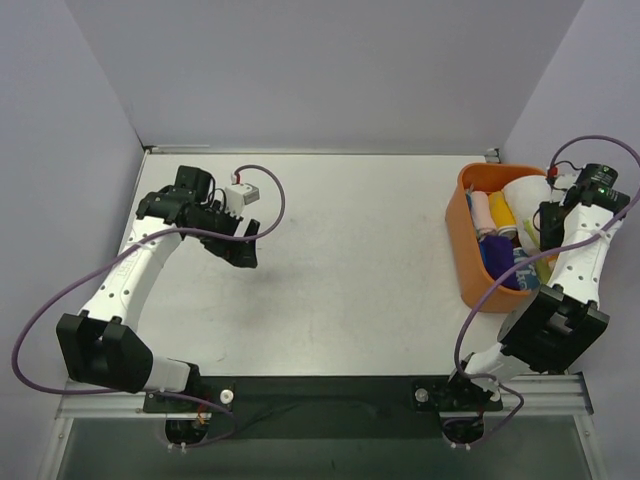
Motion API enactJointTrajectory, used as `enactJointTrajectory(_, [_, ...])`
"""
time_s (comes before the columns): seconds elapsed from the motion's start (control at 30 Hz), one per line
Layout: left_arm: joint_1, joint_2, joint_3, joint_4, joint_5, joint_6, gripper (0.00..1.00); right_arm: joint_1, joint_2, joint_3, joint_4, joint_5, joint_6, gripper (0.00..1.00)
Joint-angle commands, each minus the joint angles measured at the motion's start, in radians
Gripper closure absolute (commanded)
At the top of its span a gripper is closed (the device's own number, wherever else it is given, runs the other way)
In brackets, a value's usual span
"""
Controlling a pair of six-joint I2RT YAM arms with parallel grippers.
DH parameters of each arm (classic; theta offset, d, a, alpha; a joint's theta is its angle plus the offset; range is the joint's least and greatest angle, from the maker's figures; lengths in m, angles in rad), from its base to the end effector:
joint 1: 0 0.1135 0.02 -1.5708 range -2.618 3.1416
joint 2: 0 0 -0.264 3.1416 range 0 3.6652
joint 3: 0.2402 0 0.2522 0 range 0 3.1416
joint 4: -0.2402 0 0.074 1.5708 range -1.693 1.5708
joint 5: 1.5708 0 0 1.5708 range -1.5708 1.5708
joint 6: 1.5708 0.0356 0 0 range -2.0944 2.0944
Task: Roll the towels
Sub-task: Place the rolled towel into the container
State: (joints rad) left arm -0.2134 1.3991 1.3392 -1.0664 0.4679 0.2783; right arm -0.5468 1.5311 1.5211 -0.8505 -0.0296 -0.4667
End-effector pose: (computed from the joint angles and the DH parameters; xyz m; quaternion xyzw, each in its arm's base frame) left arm 0.2590 -0.0726 0.3233 0.2805 0.9079 -0.2190 0.2216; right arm 0.2795 -0.1689 0.3518 0.0324 0.9369 -0.1566 0.3107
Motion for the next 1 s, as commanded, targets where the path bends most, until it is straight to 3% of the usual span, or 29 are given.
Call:
enactJointTrajectory(0.0, [-0.006, -0.032, 0.006, 0.014, -0.006, 0.016, 0.03, -0.056, -0.015, -0.024, -0.062, 0.025, -0.061, 1.00])
enactJointTrajectory(0.57, [-0.015, -0.043, -0.023, 0.048, 0.014, 0.009, 0.03, -0.180, 0.060, -0.030, -0.048, 0.079, -0.093, 1.00])
enactJointTrajectory(0.97, [-0.015, -0.043, -0.051, 0.075, 0.025, 0.006, 0.03, -0.179, 0.188, -0.002, 0.016, 0.112, -0.067, 1.00])
